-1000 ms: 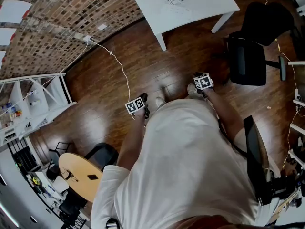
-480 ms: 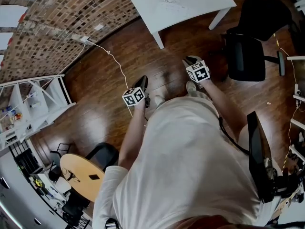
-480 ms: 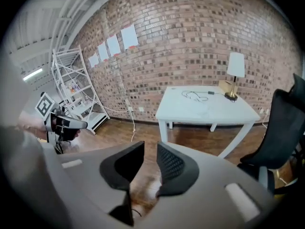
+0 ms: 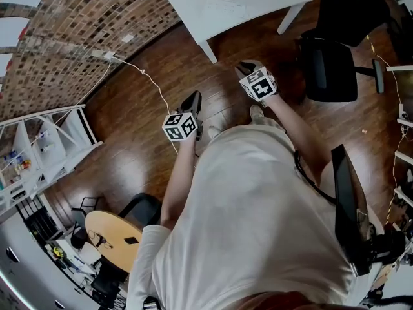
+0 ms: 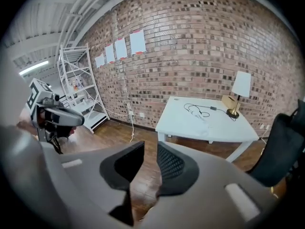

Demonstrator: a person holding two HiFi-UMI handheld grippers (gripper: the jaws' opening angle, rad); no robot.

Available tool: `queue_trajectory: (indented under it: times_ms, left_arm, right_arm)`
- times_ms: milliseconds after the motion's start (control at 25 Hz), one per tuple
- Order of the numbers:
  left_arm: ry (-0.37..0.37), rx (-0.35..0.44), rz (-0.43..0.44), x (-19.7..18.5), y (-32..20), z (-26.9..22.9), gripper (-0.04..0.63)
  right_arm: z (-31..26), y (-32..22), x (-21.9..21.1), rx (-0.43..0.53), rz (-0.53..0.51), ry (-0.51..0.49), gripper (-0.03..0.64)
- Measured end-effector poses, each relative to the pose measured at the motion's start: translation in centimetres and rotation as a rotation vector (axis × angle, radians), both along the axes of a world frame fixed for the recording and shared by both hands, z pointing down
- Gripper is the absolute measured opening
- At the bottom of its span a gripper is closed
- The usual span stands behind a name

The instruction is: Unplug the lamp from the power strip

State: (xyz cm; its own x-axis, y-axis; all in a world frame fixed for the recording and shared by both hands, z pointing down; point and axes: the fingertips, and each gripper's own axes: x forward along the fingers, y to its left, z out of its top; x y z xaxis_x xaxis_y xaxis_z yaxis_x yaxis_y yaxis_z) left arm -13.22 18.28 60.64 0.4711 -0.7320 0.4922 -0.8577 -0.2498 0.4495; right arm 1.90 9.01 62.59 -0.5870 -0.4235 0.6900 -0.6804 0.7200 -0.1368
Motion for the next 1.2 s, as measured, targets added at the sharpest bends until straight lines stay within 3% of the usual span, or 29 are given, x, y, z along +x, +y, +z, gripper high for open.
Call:
queue_trajectory:
  times_ms: [520,760,1200]
  left_arm:
    - [0.005,0.002,0.007,2.3,-1.1,-0.2,0.003]
    - [0.005,-0.01,0.008,4.3,-1.4,0.2,0.003]
    - [0.004,-0.017,-0.028,7.4,-2.4,0.7,0.004]
  right_arm:
    - [1.4,0.5,1.9,-0.023,-0.028,0.015,0.086]
    - [2.9,1.6,3.2,0.007,-0.16,0.153,-0.003]
    - [4.4,1.0,5.7,0.031,-0.286,0.275,-0.008]
